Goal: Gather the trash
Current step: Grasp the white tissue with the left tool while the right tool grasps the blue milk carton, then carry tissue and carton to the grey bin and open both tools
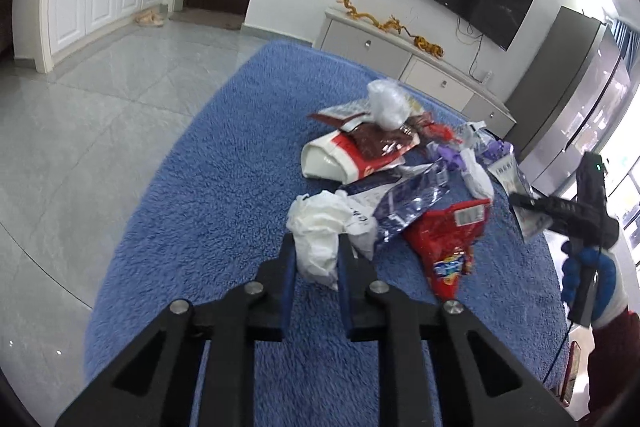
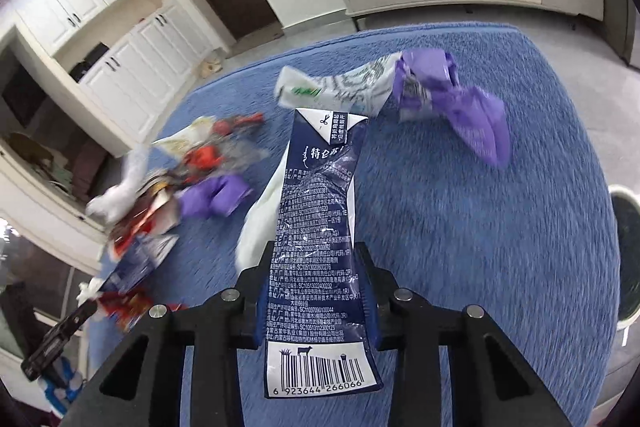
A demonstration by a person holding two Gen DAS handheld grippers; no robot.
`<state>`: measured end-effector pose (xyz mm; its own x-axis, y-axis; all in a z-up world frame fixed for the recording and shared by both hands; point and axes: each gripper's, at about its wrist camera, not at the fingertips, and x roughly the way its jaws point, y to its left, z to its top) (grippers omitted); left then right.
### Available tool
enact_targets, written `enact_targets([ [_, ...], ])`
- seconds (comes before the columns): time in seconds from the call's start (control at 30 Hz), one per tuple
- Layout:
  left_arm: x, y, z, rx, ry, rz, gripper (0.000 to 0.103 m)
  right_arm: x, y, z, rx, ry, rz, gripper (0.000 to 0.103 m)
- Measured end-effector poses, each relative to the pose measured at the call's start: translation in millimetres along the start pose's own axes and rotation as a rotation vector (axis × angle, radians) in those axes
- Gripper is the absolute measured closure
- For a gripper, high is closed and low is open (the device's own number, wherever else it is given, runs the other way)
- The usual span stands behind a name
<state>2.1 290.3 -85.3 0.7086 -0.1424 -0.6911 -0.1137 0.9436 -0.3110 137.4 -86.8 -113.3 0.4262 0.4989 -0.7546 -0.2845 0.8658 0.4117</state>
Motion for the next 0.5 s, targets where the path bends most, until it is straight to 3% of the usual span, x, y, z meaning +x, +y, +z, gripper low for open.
enact_targets([
  [0.27,-32.8,-55.5,15.3,0.095,-0.067,-0.054,0.086,-65.6,-8.8,-41.5,0.027,-0.079,0.114,0.069],
  [0.5,11.2,-190.9,44.0,0.289,0.002,-0.232,0.086,-122.2,-65.5,-40.9,0.201,-0.231,0.070,0.069],
])
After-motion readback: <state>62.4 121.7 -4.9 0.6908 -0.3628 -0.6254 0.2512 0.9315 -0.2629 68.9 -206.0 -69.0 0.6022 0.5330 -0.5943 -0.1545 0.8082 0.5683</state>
